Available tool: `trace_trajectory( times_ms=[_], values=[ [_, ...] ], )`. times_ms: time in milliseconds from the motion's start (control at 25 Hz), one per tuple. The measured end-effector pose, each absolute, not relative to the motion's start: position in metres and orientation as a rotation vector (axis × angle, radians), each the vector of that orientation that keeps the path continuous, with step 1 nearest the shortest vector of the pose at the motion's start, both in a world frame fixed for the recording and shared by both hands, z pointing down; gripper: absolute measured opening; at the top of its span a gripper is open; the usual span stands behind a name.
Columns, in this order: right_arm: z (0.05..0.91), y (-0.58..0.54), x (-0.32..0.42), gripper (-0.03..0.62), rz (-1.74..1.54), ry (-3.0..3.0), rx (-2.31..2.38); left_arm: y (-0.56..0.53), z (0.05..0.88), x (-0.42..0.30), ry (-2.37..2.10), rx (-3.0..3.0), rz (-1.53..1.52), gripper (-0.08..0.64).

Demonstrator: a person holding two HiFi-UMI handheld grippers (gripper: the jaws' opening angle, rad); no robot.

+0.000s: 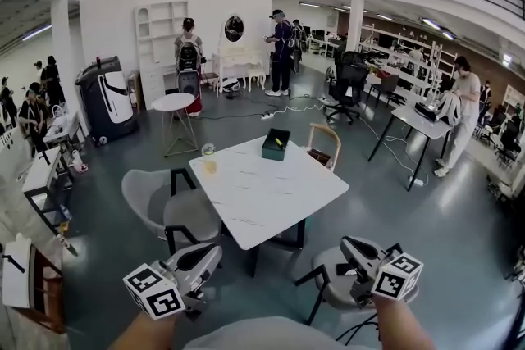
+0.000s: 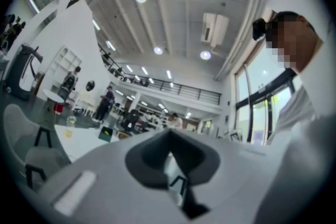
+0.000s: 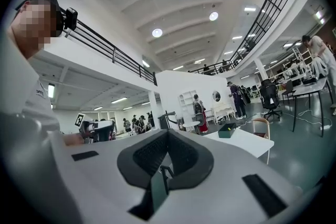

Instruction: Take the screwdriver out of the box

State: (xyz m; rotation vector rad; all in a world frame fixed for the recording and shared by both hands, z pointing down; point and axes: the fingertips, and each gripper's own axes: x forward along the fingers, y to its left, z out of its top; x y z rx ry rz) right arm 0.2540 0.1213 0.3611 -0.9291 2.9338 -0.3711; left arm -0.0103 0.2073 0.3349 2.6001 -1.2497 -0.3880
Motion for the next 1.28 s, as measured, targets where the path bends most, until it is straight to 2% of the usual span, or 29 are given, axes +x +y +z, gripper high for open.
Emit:
trace_trajectory(
  times_ms=[600, 1280],
  values=[
    [0.375, 0.067, 0.241, 0.008, -0.393, 2.910, -1.052, 0.125, 0.350, -0.022, -1.106, 2.620, -0.403, 0.005],
    [0.357, -0.071, 0.097, 0.008, -0.349, 2.847, -1.259, -0.054, 0.337, -0.176, -0.920, 2.699, -0.425, 0.005]
  ],
)
